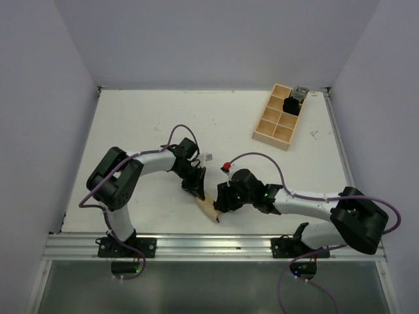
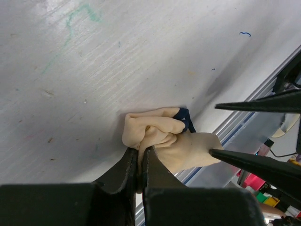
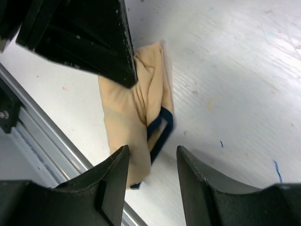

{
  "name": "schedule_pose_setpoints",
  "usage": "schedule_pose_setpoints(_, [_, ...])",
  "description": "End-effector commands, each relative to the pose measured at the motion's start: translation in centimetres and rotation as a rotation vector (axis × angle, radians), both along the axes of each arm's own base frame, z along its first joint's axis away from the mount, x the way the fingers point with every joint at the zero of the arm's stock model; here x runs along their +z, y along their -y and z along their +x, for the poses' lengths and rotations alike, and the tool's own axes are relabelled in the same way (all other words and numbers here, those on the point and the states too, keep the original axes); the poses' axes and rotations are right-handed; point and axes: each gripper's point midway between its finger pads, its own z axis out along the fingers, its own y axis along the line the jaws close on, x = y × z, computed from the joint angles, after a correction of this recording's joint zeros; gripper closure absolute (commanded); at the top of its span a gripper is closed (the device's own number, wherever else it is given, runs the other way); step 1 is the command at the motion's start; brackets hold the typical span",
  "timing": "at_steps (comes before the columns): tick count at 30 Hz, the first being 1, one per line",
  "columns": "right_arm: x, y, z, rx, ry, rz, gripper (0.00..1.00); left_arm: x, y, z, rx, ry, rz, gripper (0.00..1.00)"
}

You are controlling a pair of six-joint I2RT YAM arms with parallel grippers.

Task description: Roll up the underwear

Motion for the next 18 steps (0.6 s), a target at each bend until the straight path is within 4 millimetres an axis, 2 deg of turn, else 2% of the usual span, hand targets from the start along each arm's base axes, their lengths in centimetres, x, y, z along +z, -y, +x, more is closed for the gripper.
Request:
schedule_pose_setpoints(1, [0.4, 2.6, -0.2, -0.008, 0.096, -0.167, 0.51, -2.1, -1.5, 0.6, 0.040, 0.007, 0.145, 1.00])
schedule_pose_setpoints(6, [2.6, 1.6, -0.9, 0.027, 0.255, -0.190, 0.48, -2.4, -1.1, 0.6, 0.048, 0.000, 0.146, 1.00])
schedule_pose_setpoints(12, [5.2, 0.0, 0.0, 0.053, 0.396, -0.211, 0.44, -2.3, -0.8, 0.9, 0.044, 0.005, 0.150, 1.00])
schedule_pose_setpoints(17, [4.5, -1.7, -0.1, 0.137, 0.443, -0.294, 0.44, -2.2, -0.6, 0.9, 0.045, 0.001, 0.142, 1.00])
schedule_pose_setpoints(18, [5.1, -2.6, -0.2, 0.166, 0.472, -0.290, 0.43, -2.2, -0.6, 0.9, 0.044, 0.001, 0.144, 1.00])
